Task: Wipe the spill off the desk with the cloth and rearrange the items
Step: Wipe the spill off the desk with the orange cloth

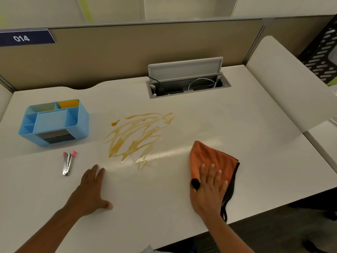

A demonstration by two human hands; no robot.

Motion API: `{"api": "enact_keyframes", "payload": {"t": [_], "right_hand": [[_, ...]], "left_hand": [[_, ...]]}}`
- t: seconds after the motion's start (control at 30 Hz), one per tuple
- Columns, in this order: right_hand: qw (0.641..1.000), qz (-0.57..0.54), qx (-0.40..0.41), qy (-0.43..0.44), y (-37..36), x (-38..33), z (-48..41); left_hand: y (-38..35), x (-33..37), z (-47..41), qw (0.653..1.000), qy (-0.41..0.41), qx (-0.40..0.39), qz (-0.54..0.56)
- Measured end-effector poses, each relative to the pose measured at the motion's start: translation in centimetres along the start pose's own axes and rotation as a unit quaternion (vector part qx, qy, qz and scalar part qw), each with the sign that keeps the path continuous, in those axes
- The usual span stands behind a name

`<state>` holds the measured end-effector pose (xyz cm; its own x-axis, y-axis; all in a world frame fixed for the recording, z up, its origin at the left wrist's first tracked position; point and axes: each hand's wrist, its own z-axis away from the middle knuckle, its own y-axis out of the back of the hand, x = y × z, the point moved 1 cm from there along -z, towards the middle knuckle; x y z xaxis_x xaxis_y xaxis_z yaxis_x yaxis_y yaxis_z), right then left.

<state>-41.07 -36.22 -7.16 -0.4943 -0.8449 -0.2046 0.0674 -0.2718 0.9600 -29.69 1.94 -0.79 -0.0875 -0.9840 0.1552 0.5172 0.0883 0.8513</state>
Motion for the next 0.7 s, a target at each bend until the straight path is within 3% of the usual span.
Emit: {"api": "enact_keyframes", "payload": {"t": [0.1,0.23,0.47,0.57,0.7], "right_hand": [[0.999,-0.014,-0.019,0.027,-0.3,-5.3,1.5],[0.991,-0.012,-0.043,0.123,-1.9,-10.7,5.1],[0.953,0.009,-0.025,0.303,-2.0,-9.0,5.4],[0.950,0.017,-0.003,0.311,-1.4,-5.6,3.3],[0.967,0.025,0.030,0.252,0.8,-2.1,-2.4]], "left_hand": [[0.0,-0.5,0.1,1.000,0.001,0.006,0.006],[-0.4,-1.1,0.4,1.000,-0.006,0.002,0.007],[-0.2,-1.2,0.7,1.000,-0.007,0.009,0.020],[-0.1,-1.1,0.8,1.000,-0.008,0.000,0.017],[0.1,-0.9,0.4,1.000,-0.012,-0.002,0.022]]}}
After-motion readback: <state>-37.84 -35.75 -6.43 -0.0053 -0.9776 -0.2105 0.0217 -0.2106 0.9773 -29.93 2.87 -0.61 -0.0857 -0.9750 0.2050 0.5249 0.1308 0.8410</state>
